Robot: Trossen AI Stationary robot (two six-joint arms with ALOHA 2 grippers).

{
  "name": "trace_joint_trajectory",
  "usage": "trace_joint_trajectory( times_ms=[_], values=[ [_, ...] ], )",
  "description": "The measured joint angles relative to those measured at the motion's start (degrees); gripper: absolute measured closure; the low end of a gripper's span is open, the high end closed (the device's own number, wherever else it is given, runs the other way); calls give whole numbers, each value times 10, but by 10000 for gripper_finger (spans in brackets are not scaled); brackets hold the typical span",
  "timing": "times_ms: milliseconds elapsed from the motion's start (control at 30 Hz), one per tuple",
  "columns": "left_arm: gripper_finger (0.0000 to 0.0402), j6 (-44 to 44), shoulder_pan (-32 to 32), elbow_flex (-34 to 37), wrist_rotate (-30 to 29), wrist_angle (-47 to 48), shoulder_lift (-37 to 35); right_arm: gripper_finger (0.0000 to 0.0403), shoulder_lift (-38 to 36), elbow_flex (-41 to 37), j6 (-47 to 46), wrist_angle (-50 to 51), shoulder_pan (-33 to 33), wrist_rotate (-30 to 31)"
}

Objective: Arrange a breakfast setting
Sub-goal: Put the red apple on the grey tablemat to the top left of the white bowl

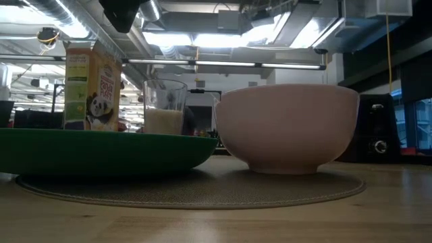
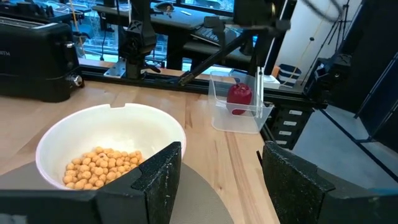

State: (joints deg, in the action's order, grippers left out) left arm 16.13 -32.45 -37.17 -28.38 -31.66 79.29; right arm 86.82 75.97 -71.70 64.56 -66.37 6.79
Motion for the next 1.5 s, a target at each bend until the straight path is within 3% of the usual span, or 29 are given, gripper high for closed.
trace_joint_trajectory(
  times_ms=[167, 533, 900, 1333, 1500],
  values=[
    [191, -1, 1, 0, 0, 0, 0, 32, 38, 1, 13, 3, 0, -33],
    [191, -1, 1, 0, 0, 1, 0, 32, 74, 1, 14, -36, -9, -14],
    [191, -1, 1, 0, 0, 3, 0, 32, 123, 1, 16, -40, -27, -34],
    [191, -1, 1, 0, -1, 4, 0, 32, 137, 0, 32, -37, -26, -23],
    [191, -1, 1, 0, -1, 5, 0, 32, 140, -23, 44, -93, -26, -33]
  ],
)
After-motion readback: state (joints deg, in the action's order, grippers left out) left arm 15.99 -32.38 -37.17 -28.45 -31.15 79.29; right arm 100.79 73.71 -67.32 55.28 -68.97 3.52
